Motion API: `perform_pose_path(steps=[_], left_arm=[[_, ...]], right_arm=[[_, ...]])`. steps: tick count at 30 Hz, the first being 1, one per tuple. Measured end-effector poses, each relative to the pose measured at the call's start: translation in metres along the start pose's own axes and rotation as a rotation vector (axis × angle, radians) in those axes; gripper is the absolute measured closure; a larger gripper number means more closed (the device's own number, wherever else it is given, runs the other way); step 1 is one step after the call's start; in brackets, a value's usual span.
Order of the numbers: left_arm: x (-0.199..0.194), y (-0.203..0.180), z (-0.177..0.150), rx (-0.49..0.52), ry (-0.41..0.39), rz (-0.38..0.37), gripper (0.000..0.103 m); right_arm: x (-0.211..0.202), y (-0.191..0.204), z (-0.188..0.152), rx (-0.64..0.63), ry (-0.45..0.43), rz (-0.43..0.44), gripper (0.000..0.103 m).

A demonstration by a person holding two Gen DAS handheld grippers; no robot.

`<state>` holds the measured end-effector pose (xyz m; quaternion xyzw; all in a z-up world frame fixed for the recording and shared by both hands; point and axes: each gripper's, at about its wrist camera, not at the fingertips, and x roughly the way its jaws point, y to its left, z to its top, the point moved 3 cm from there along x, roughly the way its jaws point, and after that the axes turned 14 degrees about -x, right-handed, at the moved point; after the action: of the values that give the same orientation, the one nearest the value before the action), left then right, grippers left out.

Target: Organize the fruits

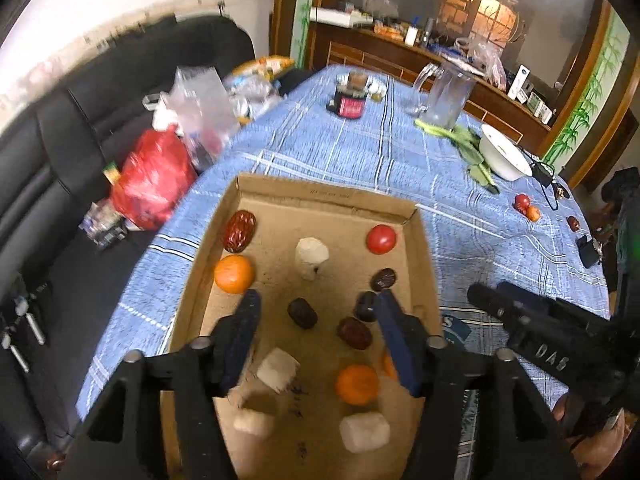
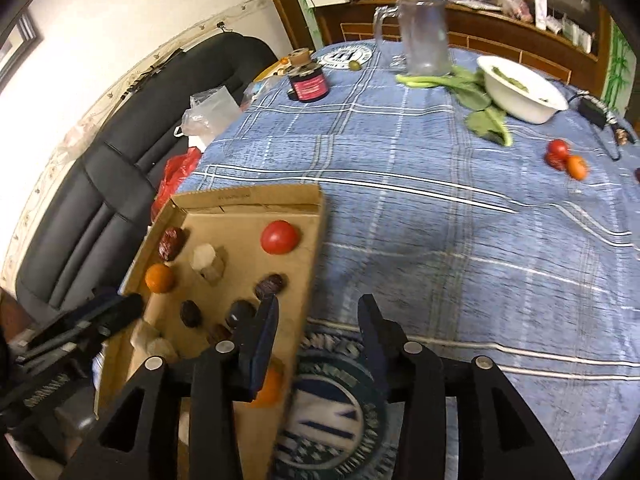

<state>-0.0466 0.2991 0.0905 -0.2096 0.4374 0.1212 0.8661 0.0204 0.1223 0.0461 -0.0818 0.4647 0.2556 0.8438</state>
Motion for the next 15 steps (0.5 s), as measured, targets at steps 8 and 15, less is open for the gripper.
perform_pose_path(steps=[8, 15], left_arm=[[-0.047, -0.052, -0.043, 0.046, -0.066, 0.001, 0.032], [-0.083, -0.086, -0.071, 0.060, -0.159, 0.043, 0.029]], right_arm=[[-0.046, -0.017, -0.054, -0.061, -0.008, -0.098, 0.047], [-0.078, -0.029, -0.086, -0.090, -0.022, -0.100, 0.047]])
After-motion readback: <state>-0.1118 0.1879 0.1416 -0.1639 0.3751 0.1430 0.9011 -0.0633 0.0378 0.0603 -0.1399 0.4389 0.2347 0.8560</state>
